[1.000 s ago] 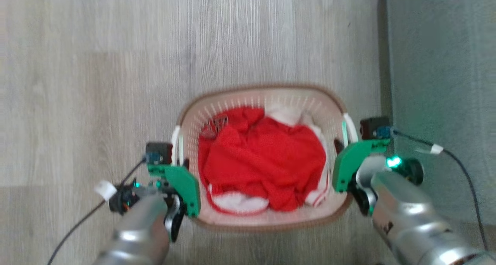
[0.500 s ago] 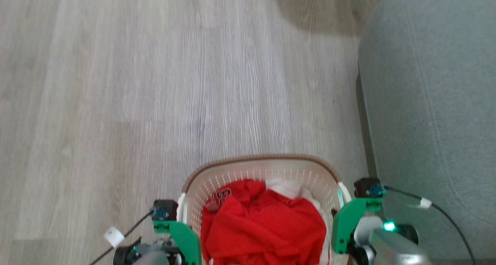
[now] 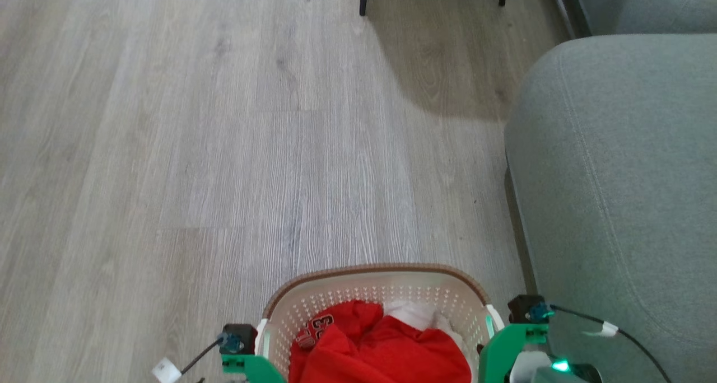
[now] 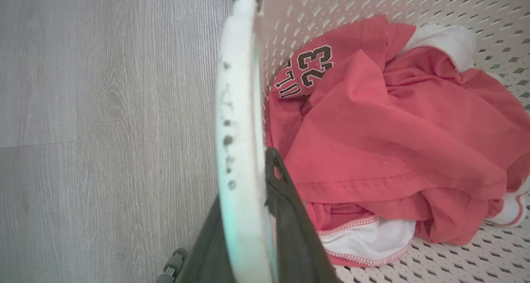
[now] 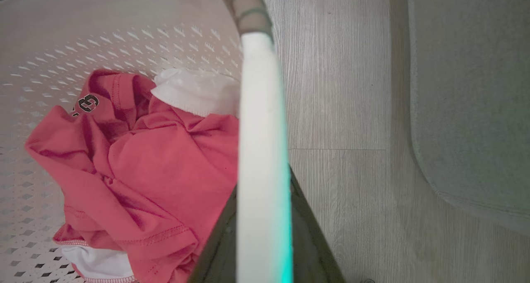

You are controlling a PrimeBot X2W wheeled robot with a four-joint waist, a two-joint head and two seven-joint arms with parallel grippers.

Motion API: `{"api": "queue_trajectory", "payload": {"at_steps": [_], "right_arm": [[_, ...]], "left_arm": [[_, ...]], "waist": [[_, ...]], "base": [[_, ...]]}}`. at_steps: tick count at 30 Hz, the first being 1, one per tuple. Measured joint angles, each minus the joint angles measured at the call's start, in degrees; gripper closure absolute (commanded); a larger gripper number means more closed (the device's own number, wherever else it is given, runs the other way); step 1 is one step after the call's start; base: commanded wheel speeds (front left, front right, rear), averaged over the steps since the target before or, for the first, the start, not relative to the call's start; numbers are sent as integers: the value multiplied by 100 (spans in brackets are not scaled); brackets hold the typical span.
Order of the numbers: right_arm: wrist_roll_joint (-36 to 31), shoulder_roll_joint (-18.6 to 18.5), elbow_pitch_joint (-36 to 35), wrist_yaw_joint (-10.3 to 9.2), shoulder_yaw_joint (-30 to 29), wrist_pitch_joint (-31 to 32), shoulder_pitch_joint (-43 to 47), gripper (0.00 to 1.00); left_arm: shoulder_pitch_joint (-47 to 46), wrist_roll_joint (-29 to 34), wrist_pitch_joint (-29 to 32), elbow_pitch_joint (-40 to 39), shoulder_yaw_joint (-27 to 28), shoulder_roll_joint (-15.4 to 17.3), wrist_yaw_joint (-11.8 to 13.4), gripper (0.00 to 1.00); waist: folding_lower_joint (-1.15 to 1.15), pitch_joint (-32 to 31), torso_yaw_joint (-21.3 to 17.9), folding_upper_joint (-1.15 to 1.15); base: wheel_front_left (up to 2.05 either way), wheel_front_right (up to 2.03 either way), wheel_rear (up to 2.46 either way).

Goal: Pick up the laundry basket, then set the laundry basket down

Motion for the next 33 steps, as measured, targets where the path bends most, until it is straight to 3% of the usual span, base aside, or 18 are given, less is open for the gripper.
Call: {"api": "queue_trajectory", "payload": {"at_steps": [33], "right_arm": [[899,1,103,0,917,-197,8,100]], "left_arm": [[3,-264,-18,143,-301,5,-23,100]], "waist": [[1,-40,-38,0]], "base": [[0,0,0]]}}
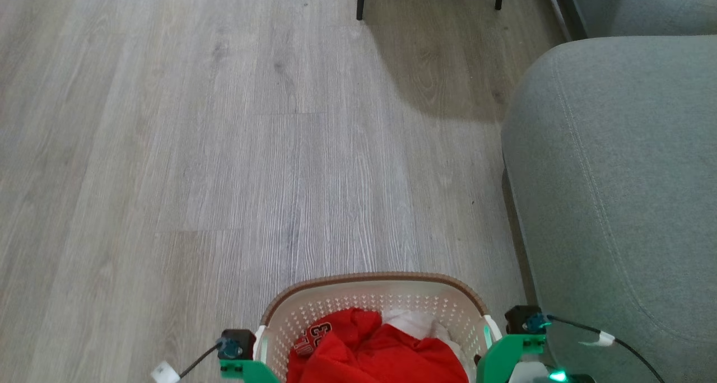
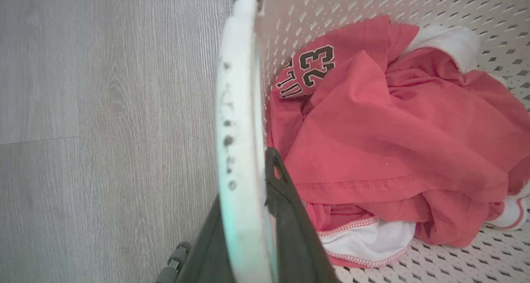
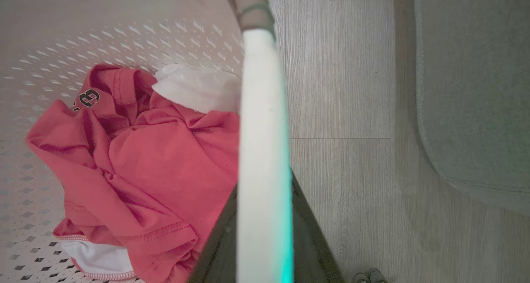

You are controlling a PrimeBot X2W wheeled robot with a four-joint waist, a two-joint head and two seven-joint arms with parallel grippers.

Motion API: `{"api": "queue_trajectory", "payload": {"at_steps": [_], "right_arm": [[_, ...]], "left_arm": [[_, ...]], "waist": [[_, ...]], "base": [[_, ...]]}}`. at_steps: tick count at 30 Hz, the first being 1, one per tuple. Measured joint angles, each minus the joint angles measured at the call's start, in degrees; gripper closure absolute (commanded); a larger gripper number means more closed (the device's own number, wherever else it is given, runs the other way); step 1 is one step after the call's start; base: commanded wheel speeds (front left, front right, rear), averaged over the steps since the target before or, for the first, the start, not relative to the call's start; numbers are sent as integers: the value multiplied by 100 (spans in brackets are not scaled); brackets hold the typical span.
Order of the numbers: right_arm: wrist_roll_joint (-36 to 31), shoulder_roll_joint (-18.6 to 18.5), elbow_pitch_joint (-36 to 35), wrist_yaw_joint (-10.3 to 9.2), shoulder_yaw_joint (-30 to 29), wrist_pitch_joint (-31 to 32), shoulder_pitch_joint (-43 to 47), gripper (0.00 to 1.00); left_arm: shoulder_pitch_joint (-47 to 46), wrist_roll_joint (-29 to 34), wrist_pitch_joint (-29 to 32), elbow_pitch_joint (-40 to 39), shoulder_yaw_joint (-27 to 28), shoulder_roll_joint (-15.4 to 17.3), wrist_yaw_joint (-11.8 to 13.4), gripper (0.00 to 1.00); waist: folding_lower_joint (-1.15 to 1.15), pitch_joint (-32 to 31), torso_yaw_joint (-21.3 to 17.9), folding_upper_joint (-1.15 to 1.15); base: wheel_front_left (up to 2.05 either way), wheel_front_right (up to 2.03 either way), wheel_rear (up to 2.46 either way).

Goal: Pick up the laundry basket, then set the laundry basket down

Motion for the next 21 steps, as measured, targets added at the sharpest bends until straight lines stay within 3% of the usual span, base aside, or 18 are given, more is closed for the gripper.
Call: {"api": "queue_trajectory", "payload": {"at_steps": [21], "right_arm": [[361,0,70,0,431,-125,-368,100]], "left_arm": [[-165,-143,-126,18,-58,10,7,100]], "waist": [[1,371,-62,0]], "base": [[0,0,0]]}}
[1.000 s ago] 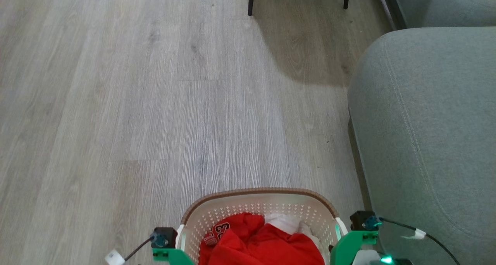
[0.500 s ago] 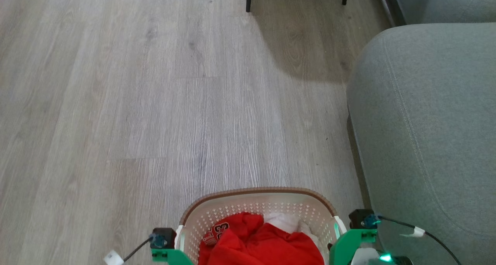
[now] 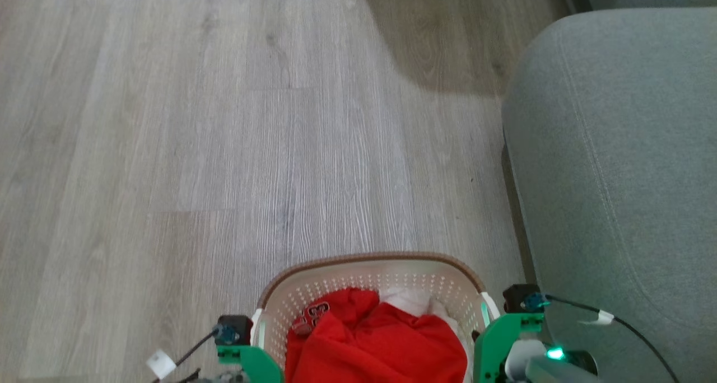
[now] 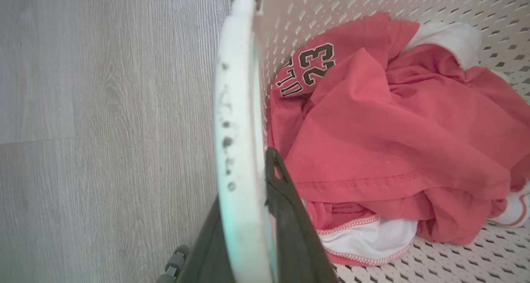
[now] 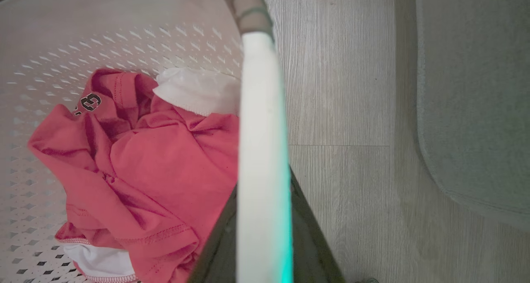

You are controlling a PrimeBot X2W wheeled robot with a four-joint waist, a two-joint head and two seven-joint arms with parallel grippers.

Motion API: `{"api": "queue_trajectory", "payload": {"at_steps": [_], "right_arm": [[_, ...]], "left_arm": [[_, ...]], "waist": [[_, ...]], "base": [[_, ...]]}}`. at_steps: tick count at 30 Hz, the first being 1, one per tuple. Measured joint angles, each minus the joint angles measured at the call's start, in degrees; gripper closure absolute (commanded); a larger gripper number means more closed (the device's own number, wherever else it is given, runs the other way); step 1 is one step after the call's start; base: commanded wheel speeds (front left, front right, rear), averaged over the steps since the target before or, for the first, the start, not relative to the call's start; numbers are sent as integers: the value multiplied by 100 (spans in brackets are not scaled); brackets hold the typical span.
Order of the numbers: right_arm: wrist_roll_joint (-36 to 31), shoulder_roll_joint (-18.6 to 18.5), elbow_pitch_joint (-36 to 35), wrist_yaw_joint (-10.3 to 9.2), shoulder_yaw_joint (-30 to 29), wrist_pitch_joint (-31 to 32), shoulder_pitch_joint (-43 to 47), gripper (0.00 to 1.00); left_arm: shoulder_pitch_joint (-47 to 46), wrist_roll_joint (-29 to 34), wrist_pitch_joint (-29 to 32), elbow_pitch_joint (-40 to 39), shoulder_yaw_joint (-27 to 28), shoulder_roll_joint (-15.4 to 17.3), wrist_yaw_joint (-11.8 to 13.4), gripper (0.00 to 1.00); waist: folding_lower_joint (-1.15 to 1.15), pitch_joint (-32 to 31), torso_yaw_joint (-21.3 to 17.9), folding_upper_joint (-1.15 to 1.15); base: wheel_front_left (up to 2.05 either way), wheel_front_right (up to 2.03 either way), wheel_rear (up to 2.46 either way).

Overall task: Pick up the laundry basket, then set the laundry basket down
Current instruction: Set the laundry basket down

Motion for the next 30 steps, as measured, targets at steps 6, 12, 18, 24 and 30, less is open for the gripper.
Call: {"api": "queue_trajectory", "payload": {"at_steps": [6,12,18,24,30], "right_arm": [[65,-1,26,0,53,-83,-186,100],[93,-2,89,0,135,-183,-722,100],[126,-7,147,0,135,-294,-1276,100],[121,-11,269,0,134,-433,-2106,100],[-5,-22,347,0,91,-504,-2960,100]], "left_arm": [[-191,0,-54,4,-13,4,2,100],[-682,5,-152,27,-43,5,31,100],[-1210,15,-272,34,-59,13,51,100],[-1948,15,-404,38,5,25,54,100],[-2750,66,-487,37,38,52,118,100]], "waist": [[0,202,-24,0],[1,629,-49,0],[1,1057,-46,0],[1,1812,-33,0],[1,2591,-14,0]], "base": [[0,0,0],[0,0,0],[0,0,0],[0,0,0],[0,0,0]]}}
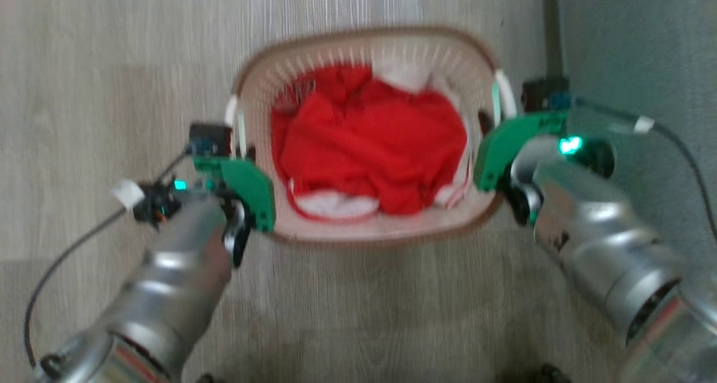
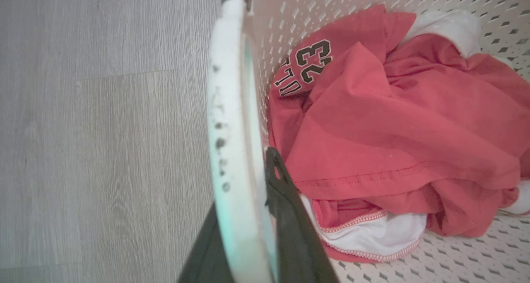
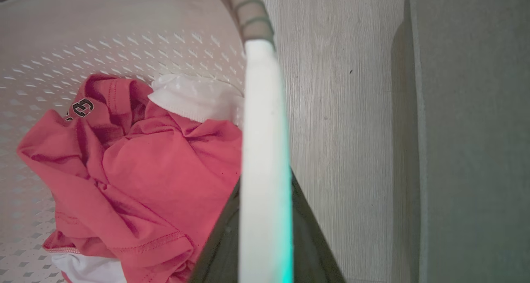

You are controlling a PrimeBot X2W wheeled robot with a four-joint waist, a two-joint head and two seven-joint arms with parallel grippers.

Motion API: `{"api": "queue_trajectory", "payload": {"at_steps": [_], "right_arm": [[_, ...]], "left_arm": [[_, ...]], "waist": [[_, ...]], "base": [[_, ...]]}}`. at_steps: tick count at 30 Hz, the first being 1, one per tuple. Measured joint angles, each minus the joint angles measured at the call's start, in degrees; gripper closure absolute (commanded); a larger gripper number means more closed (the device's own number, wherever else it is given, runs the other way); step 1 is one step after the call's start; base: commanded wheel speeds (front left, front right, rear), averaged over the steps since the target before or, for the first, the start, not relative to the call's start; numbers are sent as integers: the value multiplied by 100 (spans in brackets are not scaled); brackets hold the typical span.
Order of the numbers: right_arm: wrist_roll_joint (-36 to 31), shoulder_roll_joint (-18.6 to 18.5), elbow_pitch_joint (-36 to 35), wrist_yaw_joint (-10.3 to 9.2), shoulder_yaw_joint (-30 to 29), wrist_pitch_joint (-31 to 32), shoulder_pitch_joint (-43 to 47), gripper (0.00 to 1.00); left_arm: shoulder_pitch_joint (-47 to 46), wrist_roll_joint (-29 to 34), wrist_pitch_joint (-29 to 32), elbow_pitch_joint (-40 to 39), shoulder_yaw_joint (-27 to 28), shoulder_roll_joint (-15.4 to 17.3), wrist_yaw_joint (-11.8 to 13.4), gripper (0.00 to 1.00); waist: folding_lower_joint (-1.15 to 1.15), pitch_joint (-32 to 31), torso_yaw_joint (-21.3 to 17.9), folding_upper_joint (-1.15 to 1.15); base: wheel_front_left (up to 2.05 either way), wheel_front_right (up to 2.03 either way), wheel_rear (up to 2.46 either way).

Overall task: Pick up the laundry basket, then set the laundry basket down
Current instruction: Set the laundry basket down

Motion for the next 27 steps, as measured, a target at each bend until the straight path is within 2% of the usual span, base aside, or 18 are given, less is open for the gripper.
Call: {"api": "queue_trajectory", "payload": {"at_steps": [7,14,27], "right_arm": [[-234,-68,56,0,-142,-38,-771,100],[-515,-168,47,0,-412,-82,-1021,100],[-1115,-175,42,0,-950,-82,-1109,100]], "left_arm": [[-815,59,-76,3,12,12,12,100],[-1173,151,-94,3,12,-8,26,100],[-1294,151,-144,3,3,-23,25,100]], "waist": [[0,925,53,0],[-1,1679,129,0],[-2,2289,210,1]], "base": [[0,0,0],[0,0,0],[0,0,0]]}}
